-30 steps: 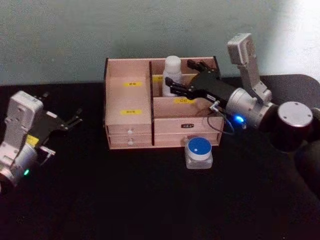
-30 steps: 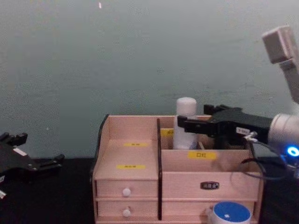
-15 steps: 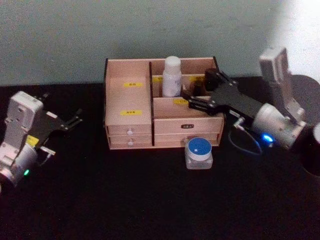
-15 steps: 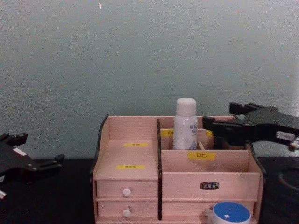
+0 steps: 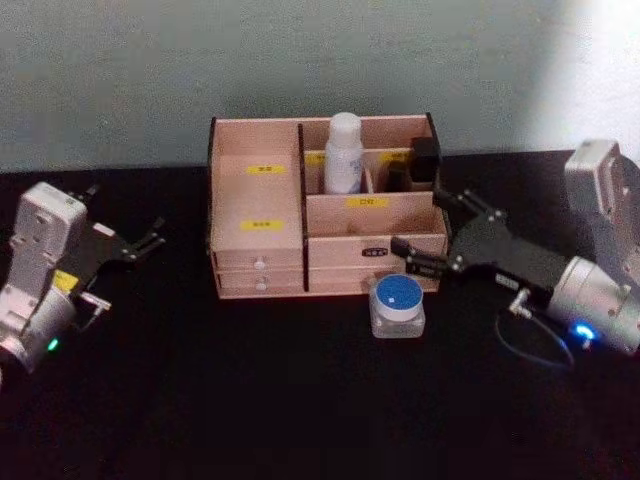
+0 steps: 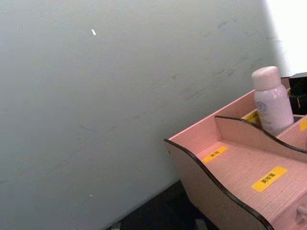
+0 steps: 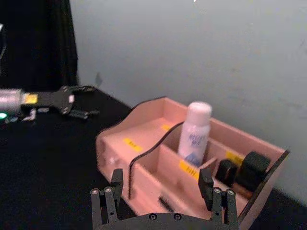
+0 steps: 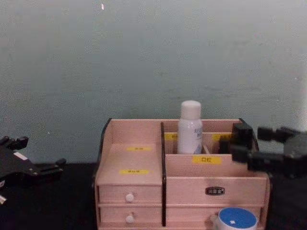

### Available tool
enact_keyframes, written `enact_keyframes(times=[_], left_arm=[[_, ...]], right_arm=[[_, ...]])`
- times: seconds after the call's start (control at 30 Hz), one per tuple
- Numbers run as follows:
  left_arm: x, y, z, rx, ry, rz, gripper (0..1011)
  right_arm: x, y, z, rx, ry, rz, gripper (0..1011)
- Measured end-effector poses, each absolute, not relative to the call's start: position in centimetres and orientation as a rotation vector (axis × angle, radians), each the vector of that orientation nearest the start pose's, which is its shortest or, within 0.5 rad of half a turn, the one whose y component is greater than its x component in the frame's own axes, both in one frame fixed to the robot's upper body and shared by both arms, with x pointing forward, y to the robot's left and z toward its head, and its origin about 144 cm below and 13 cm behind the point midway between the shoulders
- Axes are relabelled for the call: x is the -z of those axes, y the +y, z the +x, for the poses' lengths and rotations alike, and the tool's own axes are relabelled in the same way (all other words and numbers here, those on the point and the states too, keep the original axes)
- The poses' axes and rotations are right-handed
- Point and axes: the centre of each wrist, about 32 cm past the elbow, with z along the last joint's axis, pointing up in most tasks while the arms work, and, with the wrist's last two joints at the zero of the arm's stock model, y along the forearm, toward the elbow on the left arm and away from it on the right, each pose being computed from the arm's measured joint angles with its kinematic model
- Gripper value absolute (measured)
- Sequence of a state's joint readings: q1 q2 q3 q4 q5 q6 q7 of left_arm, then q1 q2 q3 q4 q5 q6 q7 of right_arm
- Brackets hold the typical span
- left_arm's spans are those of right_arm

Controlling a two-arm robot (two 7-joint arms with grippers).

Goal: Pick up the facial cleanser and watermelon frost from the table and place them into the tiered storage box.

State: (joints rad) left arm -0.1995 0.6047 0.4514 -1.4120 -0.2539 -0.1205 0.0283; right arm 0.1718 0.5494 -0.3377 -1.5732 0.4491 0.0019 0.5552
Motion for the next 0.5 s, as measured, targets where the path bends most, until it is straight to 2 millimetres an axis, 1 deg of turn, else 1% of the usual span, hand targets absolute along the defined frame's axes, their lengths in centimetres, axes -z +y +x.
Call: enact_keyframes(times=[0.3, 0.5], left_arm=[[-114.0, 31.0, 48.9, -1.248, -0.285, 0.304, 1001], [-114.0, 31.0, 48.9, -1.248, -0.285, 0.304, 1001]], right_arm=[[-117.6, -29.4, 47.2, 0.705, -0.003, -0.173, 1000], [-117.0, -29.1, 46.9, 0.716, 0.016, -0.209, 1000]])
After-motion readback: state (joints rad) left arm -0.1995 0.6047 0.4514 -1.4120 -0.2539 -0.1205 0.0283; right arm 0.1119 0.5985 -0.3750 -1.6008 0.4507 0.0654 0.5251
